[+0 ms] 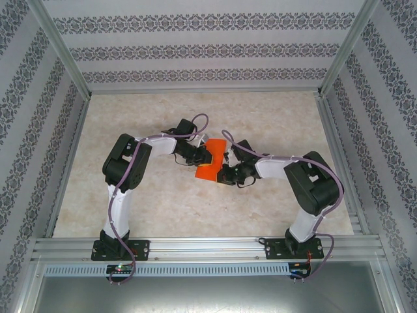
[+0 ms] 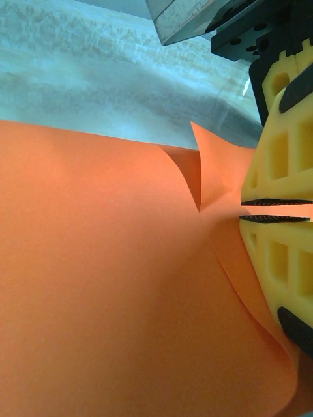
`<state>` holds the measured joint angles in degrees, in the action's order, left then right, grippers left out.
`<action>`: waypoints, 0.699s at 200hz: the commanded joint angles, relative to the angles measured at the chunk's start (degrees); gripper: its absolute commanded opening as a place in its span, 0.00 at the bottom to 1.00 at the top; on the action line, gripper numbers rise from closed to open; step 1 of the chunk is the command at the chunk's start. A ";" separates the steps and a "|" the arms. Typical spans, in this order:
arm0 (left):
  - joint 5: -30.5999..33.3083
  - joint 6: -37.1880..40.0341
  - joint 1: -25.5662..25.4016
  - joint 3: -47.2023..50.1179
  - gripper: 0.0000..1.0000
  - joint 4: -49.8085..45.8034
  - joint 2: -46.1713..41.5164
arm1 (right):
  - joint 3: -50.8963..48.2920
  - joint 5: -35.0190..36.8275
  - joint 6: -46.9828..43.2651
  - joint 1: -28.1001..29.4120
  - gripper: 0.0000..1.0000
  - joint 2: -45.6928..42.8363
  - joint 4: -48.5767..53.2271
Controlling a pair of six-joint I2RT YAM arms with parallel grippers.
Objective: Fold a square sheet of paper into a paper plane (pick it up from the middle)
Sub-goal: Fold the triangle a second time at the center of the table.
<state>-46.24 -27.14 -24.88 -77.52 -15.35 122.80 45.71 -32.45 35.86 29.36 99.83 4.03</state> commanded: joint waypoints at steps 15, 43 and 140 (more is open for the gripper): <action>8.15 3.40 0.97 1.46 0.17 -6.05 5.98 | -2.94 -0.87 1.17 -0.37 0.00 -2.29 3.31; 7.84 2.65 0.87 2.14 0.17 -5.17 5.03 | -1.99 -3.77 6.36 -1.72 0.00 -3.91 -5.12; 6.43 1.66 0.82 3.49 0.17 -3.39 3.35 | 8.51 -1.12 6.16 -4.67 0.00 5.69 -7.87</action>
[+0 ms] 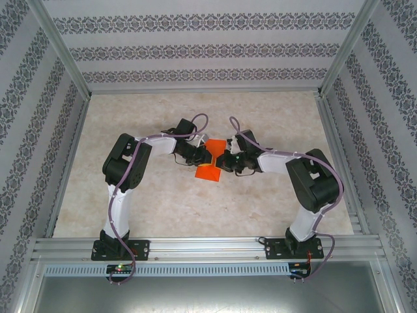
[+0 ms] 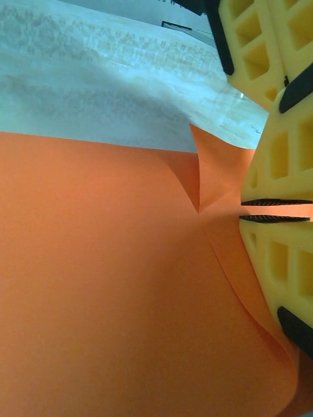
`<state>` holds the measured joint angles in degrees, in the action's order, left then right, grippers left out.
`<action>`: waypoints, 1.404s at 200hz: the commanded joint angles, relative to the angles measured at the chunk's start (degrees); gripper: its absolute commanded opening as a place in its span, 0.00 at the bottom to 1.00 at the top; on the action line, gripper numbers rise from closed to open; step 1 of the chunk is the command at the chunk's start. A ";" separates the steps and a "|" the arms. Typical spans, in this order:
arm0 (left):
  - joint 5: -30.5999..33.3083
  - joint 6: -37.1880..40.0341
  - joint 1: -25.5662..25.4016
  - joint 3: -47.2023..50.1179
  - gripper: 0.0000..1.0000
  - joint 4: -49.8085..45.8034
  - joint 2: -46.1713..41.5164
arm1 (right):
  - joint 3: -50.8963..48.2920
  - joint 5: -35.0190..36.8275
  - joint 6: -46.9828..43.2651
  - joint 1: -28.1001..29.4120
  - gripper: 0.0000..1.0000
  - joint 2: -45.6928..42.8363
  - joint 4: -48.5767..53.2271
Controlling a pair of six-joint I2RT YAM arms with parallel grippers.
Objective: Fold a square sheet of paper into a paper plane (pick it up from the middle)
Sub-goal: Fold the triangle a second time at the center of the table.
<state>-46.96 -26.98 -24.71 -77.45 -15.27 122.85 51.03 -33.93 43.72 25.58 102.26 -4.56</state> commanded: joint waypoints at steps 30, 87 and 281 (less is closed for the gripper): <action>7.09 1.31 0.64 3.44 0.17 -3.20 3.41 | 4.94 1.50 -4.23 -2.74 0.00 5.97 2.85; 6.89 1.30 0.67 2.74 0.17 -3.55 3.40 | 6.79 5.33 -9.02 -4.72 0.00 8.76 7.20; 6.00 0.99 0.73 1.95 0.20 -3.72 2.82 | 3.92 1.46 -4.98 -1.66 0.00 -0.86 5.96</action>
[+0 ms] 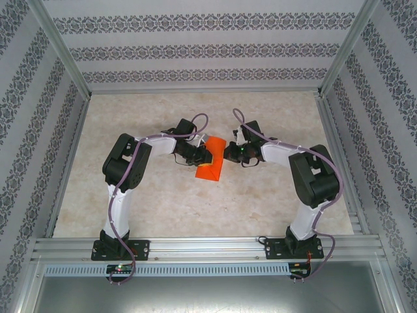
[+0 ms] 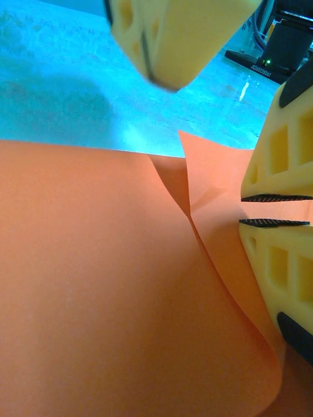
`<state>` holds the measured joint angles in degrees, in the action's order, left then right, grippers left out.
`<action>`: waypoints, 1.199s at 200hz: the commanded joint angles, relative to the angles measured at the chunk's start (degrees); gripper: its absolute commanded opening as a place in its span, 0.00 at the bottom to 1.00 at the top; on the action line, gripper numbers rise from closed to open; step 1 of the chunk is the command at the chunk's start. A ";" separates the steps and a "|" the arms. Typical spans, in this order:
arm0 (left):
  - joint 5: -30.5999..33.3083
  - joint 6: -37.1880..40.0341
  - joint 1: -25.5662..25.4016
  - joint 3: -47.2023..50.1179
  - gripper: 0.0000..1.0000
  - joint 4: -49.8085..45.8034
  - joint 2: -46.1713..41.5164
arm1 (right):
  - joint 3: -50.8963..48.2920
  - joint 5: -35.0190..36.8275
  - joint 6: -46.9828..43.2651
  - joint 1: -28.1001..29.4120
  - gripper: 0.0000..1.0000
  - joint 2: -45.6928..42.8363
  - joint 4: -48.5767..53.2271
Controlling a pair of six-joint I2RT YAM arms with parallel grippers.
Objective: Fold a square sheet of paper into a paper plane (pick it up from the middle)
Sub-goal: Fold the triangle a second time at the center of the table.
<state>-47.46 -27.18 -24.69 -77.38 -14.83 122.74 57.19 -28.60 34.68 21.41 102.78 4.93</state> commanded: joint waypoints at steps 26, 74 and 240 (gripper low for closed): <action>6.54 1.30 0.80 1.96 0.20 -4.33 2.60 | -3.80 -4.39 5.55 5.44 0.00 -0.55 -4.37; 6.18 1.53 1.04 1.97 0.20 -4.57 2.42 | -6.42 -5.27 5.79 6.72 0.00 0.29 -5.12; 4.89 1.43 3.03 -2.56 0.21 -6.08 3.65 | -13.65 -3.55 0.83 7.24 0.00 1.64 -1.14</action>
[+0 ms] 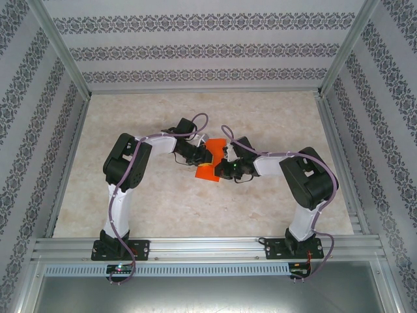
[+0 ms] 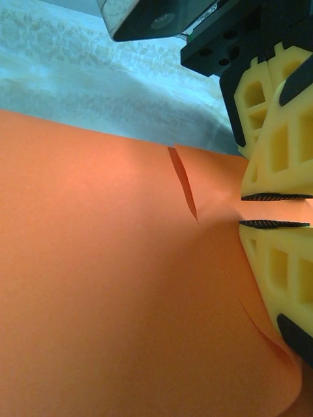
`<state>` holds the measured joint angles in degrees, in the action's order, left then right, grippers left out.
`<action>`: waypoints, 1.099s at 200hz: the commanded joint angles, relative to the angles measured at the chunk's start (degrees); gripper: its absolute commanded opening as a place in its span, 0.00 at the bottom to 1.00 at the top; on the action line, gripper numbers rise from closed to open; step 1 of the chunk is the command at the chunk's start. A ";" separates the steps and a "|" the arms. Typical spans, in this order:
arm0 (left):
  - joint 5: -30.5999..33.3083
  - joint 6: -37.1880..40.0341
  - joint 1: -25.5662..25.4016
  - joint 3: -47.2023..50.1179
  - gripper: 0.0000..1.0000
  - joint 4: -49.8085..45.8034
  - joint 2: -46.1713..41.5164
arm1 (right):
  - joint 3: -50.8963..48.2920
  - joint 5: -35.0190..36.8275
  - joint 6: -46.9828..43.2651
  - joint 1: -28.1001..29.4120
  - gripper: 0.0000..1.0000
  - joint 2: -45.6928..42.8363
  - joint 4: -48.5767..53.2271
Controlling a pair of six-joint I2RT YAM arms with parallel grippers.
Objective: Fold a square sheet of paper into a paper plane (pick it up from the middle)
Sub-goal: Fold the triangle a second time at the center of the table.
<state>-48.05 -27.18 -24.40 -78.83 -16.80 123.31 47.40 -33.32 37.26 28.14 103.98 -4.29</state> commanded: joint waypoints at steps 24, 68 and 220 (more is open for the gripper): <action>5.92 1.59 3.34 -2.17 0.21 -4.84 3.05 | -4.79 0.94 -2.16 0.51 0.00 0.01 8.38; 7.51 2.47 4.89 -3.57 0.22 -6.31 3.77 | -5.83 1.16 -2.87 0.51 0.00 -0.84 8.86; 7.51 3.09 5.17 -7.50 0.25 -9.22 -2.64 | -5.23 -0.46 -1.42 1.39 0.00 -1.20 5.72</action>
<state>-44.01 -24.36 -21.19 -86.39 -26.37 125.38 43.40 -33.91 35.81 28.40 101.30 -6.02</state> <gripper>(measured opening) 0.244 0.049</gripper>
